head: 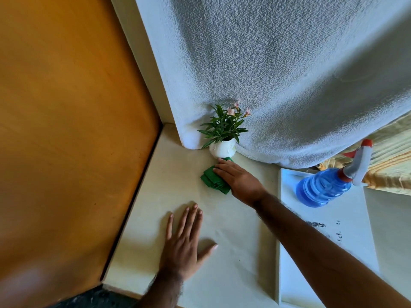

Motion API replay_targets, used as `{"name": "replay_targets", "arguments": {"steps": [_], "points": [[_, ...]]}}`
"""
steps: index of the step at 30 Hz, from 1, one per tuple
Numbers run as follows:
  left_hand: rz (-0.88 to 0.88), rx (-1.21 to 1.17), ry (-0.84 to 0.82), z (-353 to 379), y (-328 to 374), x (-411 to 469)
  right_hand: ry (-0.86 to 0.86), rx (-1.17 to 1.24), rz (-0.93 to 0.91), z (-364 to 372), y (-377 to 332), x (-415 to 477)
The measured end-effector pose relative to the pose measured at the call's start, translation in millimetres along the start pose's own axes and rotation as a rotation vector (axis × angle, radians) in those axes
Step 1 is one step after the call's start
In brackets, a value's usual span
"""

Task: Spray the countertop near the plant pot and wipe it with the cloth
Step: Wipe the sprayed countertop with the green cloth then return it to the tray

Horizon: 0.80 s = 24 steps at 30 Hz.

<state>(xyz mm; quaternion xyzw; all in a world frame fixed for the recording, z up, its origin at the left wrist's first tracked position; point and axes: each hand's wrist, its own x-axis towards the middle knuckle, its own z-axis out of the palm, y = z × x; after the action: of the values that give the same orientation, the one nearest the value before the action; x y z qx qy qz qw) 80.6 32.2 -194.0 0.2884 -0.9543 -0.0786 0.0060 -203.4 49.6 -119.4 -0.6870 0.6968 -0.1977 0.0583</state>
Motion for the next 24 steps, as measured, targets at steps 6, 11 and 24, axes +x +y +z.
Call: {"name": "replay_targets", "arguments": {"steps": [6,11,24], "points": [[-0.002,0.010,-0.006,0.6,-0.2,0.2,0.040,-0.069,-0.143,-20.6,-1.2,17.6],[-0.004,0.013,-0.015,2.4,0.4,0.5,-0.095,-0.037,-0.211,-21.5,6.7,27.2],[-0.003,0.013,-0.019,3.4,-1.3,-0.1,-0.184,0.253,0.198,-0.9,-9.3,32.4]]}}
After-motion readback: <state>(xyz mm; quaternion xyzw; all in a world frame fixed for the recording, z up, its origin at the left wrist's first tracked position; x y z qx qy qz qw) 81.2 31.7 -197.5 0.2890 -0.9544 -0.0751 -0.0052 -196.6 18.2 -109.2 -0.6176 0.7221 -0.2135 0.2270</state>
